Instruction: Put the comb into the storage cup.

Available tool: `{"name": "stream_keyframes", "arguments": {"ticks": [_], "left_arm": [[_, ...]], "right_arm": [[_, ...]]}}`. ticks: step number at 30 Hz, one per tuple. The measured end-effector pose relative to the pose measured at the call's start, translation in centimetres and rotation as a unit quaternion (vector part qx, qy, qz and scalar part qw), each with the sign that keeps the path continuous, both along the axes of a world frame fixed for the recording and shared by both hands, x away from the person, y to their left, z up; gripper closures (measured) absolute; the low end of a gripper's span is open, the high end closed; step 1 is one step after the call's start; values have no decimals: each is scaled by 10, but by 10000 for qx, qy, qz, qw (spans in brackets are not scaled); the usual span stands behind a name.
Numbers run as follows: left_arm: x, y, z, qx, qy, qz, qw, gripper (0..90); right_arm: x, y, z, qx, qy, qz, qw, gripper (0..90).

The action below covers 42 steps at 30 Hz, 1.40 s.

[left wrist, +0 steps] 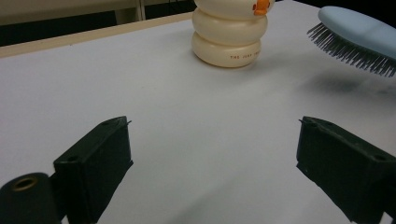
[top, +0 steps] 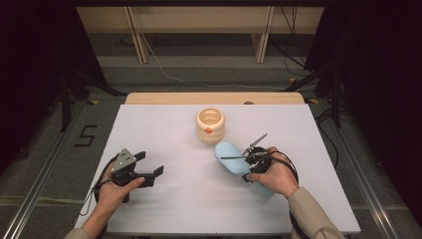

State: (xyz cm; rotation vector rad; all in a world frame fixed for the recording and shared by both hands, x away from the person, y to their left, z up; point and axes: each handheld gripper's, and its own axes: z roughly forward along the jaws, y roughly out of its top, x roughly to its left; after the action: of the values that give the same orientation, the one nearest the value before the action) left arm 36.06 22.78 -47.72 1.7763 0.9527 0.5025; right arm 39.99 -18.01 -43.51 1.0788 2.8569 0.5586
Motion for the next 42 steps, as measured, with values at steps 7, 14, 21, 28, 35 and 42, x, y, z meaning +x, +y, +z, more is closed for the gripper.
{"name": "stream_keyframes", "arguments": {"ticks": [7,14,21,28,35,42], "left_arm": [[0,0,0,-8,1,9,10000,97],[0,0,0,8,0,7,10000,98],[0,1,0,2,-13,23,10000,99],[0,1,0,-3,-11,23,10000,100],[0,0,0,-6,-12,17,10000,100],[0,0,0,-6,-17,17,10000,100]], "right_arm": [[0,-1,3,104,-68,-71,9999,704],[0,-3,4,173,-94,-92,9998,704],[1,-4,7,331,-140,-137,9993,704],[1,-6,10,504,-234,-182,9983,704],[1,-7,12,648,-306,-193,9972,704],[1,-9,14,730,-394,-263,9962,704]]}}
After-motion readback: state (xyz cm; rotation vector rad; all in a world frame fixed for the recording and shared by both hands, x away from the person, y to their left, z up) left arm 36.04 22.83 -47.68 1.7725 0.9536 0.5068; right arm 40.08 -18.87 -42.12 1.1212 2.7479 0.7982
